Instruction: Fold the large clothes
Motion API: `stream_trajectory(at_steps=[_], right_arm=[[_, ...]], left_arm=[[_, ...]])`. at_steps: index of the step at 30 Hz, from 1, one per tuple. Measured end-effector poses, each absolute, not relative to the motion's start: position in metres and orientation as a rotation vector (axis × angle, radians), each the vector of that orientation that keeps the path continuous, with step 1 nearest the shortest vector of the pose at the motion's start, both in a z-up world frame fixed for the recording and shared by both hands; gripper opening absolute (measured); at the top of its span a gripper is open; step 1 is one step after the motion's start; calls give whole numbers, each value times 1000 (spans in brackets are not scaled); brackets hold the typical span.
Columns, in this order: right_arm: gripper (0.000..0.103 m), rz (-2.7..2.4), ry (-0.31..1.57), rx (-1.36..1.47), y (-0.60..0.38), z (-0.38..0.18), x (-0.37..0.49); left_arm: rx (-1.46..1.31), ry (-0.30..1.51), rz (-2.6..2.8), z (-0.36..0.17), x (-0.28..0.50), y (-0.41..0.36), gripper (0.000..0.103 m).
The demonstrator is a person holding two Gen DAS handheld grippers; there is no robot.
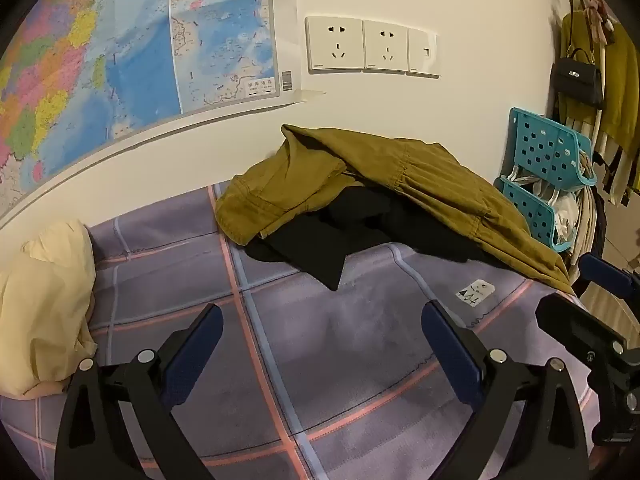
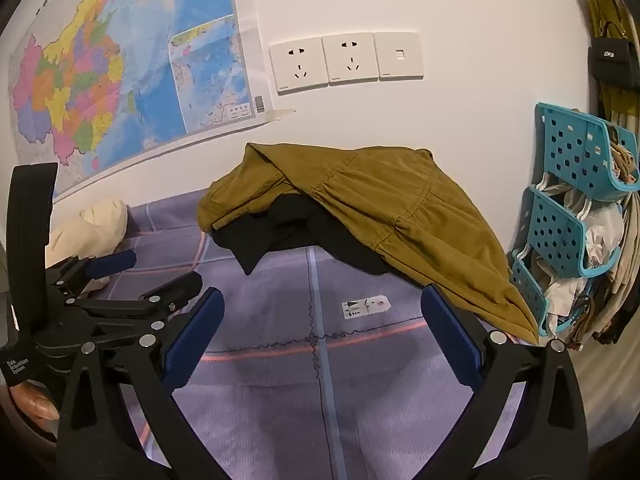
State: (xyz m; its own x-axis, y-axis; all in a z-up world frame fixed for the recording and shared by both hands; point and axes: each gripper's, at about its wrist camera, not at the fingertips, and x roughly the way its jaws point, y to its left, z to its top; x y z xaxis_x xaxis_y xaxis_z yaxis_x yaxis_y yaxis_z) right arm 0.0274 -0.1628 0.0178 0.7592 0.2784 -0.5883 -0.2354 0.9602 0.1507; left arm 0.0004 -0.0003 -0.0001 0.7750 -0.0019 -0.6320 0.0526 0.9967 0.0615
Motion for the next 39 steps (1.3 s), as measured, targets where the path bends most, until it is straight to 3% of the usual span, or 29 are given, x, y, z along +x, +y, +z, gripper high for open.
stream_trajectory(at_steps=[39], right_arm=[[97,282,620,67,-158,24,29]], left_arm=[[31,675,-26,4,1,5,96]])
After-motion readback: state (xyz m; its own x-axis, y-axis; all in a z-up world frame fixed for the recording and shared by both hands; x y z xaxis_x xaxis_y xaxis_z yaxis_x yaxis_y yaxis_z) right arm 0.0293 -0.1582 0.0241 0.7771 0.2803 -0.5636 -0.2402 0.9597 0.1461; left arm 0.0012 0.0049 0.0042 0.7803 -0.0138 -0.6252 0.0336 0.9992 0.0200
